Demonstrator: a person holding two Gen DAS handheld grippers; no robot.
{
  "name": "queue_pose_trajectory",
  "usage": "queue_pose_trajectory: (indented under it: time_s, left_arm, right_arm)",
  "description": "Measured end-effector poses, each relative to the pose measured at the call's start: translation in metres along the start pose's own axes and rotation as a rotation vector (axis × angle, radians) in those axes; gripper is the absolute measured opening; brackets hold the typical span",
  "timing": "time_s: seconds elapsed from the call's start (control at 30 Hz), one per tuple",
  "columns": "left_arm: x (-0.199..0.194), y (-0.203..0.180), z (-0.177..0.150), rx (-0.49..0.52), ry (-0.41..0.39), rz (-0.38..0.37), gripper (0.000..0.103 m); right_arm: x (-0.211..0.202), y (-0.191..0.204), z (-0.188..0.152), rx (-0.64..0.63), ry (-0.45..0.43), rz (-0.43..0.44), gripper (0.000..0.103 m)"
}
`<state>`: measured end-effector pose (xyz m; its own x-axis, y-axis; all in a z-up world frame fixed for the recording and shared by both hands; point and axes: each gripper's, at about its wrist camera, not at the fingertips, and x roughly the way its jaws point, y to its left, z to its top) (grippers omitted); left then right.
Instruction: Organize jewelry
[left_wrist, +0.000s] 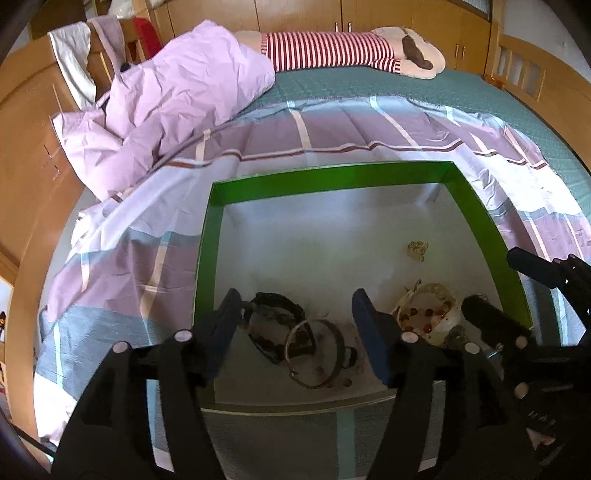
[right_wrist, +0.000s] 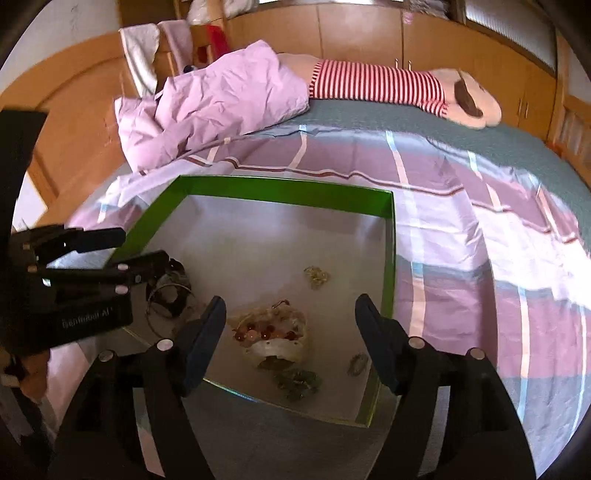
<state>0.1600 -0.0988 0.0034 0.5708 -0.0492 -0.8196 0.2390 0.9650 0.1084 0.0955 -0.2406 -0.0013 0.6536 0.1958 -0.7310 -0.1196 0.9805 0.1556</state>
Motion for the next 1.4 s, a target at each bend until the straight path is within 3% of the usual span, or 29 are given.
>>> queue_pose_trajectory:
  time_s: [0.03, 0.1, 0.27, 0.4, 0.6, 1.03, 1.4]
  left_arm:
    - [-0.002, -0.001, 0.000, 0.004, -0.003, 0.002, 0.066]
    - [-0.008, -0.001, 0.000, 0.005, -0.021, 0.004, 0.078]
    - [-0.016, 0.008, 0.001, -0.038, -0.016, -0.018, 0.093]
    - [-0.020, 0.021, 0.003, -0.101, -0.003, -0.070, 0.099]
    - [-0.019, 0.029, 0.002, -0.156, 0.008, -0.086, 0.099]
    - [-0.008, 0.010, -0.007, -0.089, 0.057, -0.076, 0.099]
    - [-0.011, 0.006, -0.007, -0.050, 0.039, -0.036, 0.099]
  right_arm:
    - [-0.004, -0.002, 0.000, 0.013, -0.015, -0.017, 0.091]
    - [-0.010, -0.004, -0.003, 0.031, -0.046, -0.064, 0.099]
    - [-0.014, -0.004, -0.007, 0.058, -0.040, -0.093, 0.100]
    - [-0.012, 0.002, -0.008, 0.036, -0.040, -0.117, 0.100]
    - [-0.009, 0.006, -0.012, 0.023, -0.035, -0.135, 0.100]
    - [-0.018, 0.006, -0.014, 0.025, -0.066, -0.131, 0.100]
    - [-0.016, 0.008, -0.014, 0.015, -0.055, -0.135, 0.100]
